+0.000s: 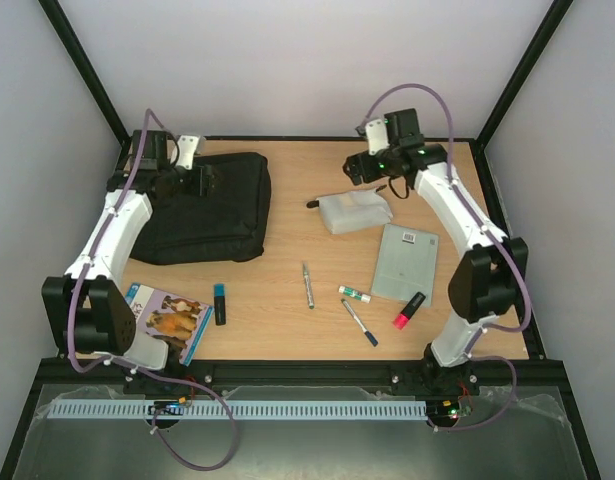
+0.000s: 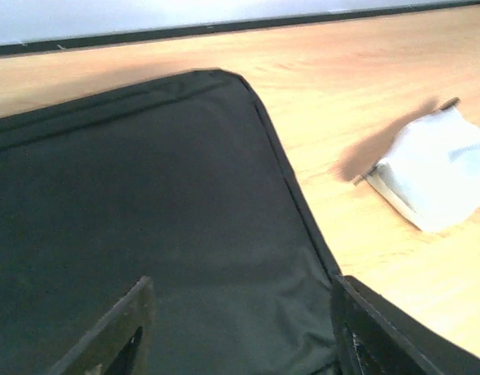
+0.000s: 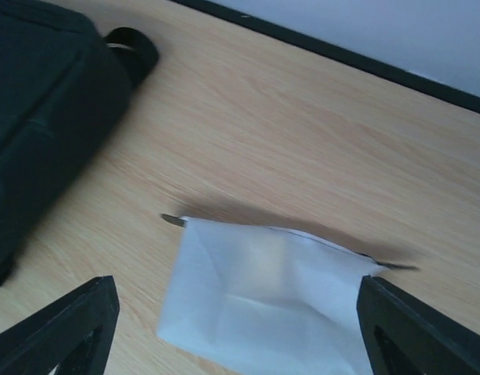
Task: Pack the student bag
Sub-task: Move the stationery to the center of the board.
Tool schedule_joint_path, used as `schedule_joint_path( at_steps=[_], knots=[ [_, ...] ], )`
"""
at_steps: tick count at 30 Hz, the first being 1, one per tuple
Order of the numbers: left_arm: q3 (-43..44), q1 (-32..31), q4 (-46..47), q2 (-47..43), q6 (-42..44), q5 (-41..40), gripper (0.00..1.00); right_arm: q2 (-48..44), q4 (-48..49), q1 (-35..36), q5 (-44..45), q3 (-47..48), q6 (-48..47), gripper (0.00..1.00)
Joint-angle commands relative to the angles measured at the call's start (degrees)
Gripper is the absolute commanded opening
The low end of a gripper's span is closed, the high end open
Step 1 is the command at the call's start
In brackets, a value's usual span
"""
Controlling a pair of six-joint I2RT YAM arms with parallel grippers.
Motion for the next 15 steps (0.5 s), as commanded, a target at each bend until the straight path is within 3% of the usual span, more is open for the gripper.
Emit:
schedule_joint_path(
  at_steps=[1, 4, 6, 11, 15],
  knots=[
    [-1.6, -1.5, -2.2, 1.6, 0.6, 10.1, 0.63, 5.9, -1.9, 3.8, -6.3, 5.1, -3.6, 0.79],
    [-3.9, -5.1, -3.3, 0.8, 2.8, 7.3, 0.64, 10.5, -2.7, 5.7, -8.3, 8.8, -5.3, 0.65],
    [-5.3, -6.1, -3.6, 0.7, 3.0, 6.9, 0.65, 13.9, -3.0, 6.8, -7.3, 11.1, -6.3, 0.61],
    [-7.7, -6.4, -3.4, -0.3, 4.2, 4.6, 0.7, 20.1, -6.2, 9.9, -3.1, 14.4, -13.2, 0.58],
    [-7.8, -6.4, -6.1, -0.8, 8.5, 0.9, 0.78, 22.6, -11.0, 10.8, -1.1, 14.4, -18.4, 0.64]
  ],
)
